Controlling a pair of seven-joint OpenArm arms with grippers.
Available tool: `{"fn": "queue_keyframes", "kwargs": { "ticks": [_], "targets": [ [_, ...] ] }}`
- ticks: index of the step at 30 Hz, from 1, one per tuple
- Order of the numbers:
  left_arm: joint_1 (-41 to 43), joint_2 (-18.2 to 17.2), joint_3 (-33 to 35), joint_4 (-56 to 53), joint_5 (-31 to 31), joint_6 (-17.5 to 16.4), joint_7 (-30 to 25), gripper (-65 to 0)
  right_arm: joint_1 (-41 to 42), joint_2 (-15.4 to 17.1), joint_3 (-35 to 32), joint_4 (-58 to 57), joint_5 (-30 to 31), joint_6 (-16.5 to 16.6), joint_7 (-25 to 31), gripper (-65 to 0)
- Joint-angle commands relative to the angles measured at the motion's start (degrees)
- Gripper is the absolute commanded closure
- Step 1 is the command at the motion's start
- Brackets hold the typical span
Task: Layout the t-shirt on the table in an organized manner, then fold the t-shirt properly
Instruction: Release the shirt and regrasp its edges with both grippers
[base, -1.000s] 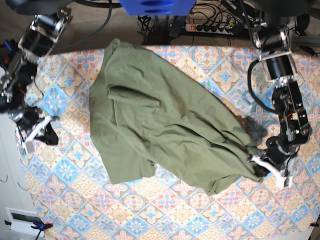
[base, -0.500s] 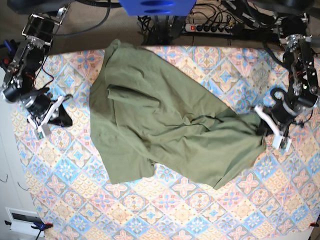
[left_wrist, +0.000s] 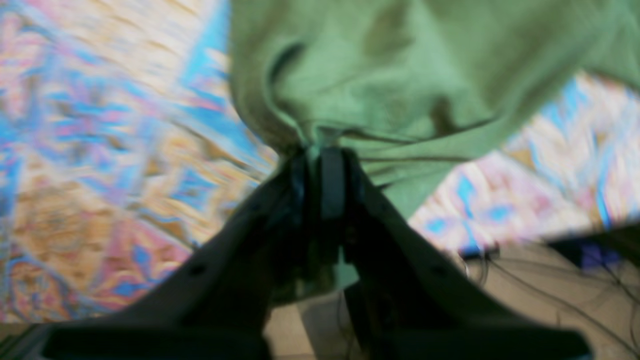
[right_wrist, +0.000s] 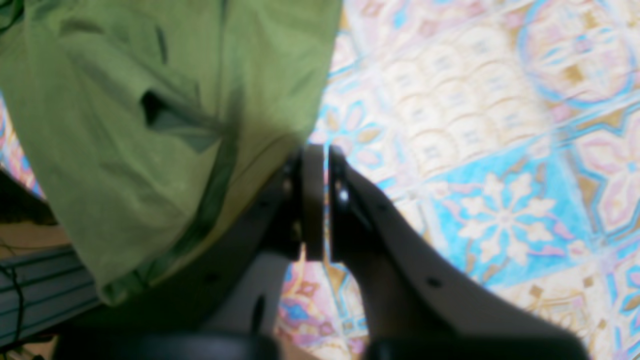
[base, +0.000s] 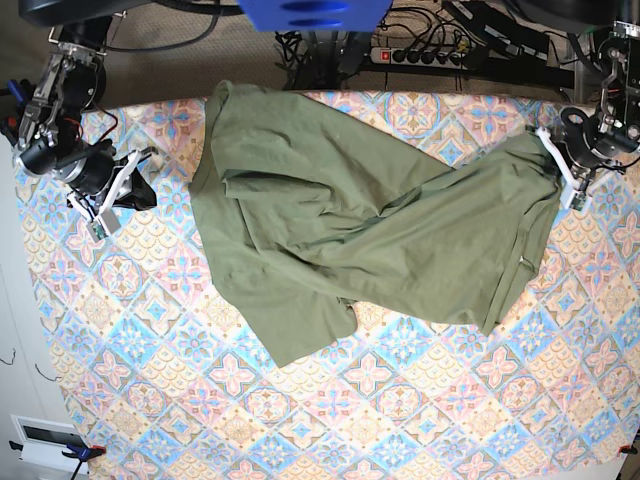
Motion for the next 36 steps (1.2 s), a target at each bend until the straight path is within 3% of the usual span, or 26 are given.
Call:
{"fn": "queue_keyframes", "kwargs": {
  "ticks": [1,9,14,17,20,25,33,36],
  "targets": [
    [-0.2,-1.3,-0.6,0.9,-0.1,0.2,0.3,-8.0,0.1,1.1,0.1,1.0,1.1,0.1,1.1,-4.1],
    [-0.2,-1.5,2.0,5.5,-0.3,0.2,7.7,-18.7,-2.7,1.1,0.2,1.0,1.1,0.1,1.5,-13.3],
    [-2.1,-1.0,-0.7,4.0,-0.3,0.2,7.7,-38.6,-2.7,1.1,-0.1,1.0,1.1,0.1,1.5,-13.4],
    [-6.3,3.2,-3.7,0.7,-0.3,0.2,7.7,-47.1,-2.6,1.1,-0.2,1.0,1.1,0.1,1.5,-13.3],
    [-7.5,6.7,-8.8,-1.5,-0.3,0.2,9.0,-48.5,-2.6,1.1,-0.2,1.0,1.1,0.1,1.5,-13.3],
    [-9.3,9.1,-8.0,-5.3,-0.1,-1.3,9.2,-48.5,-2.6,1.0,-0.2,1.0,1.1,0.1,1.5,-13.2],
    [-10.2,9.5,-7.7,-9.3,-0.1,-1.4,8.7,-48.5,-2.1,0.7,-0.2,1.0,1.1,0.1,1.5,-13.2],
    [-10.2,9.6,-7.7,-9.3,-0.1,-1.4,8.7,-48.5,-2.1,-1.3,-0.2,1.0,0.9,0.1,1.5,-13.2]
  ]
}}
